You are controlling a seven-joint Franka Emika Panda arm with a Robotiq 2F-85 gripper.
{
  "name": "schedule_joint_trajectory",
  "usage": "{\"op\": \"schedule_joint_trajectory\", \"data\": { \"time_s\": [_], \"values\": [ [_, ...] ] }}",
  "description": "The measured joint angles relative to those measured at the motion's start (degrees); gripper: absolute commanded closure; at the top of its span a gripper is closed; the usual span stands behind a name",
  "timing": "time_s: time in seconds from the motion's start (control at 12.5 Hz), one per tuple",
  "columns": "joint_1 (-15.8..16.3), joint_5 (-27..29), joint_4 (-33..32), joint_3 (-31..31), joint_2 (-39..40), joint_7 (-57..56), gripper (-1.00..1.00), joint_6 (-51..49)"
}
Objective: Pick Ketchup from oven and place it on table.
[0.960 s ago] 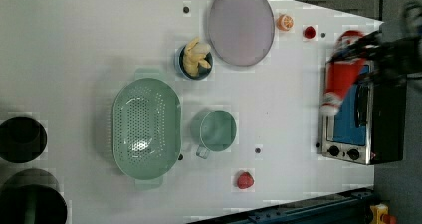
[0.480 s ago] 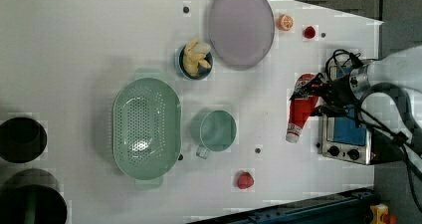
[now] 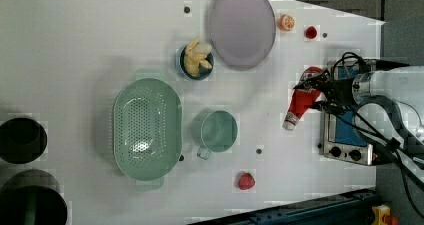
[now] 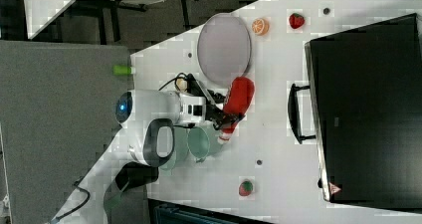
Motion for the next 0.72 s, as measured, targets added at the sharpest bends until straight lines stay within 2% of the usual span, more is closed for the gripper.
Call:
{"op": "schedule_joint_trajectory", "data": {
  "time_s": [0.24, 0.48, 0.72],
  "values": [
    [-0.53, -1.07, -1.57, 0.62, 1.31, 0.0, -0.97, 2.69],
    [-0.51, -0.62, -2.24, 2.21, 3.73, 0.0, -1.0, 2.52],
    [0.3, -0.58, -1.23, 1.71, -0.74, 0.0, -1.0, -1.23]
  ]
}}
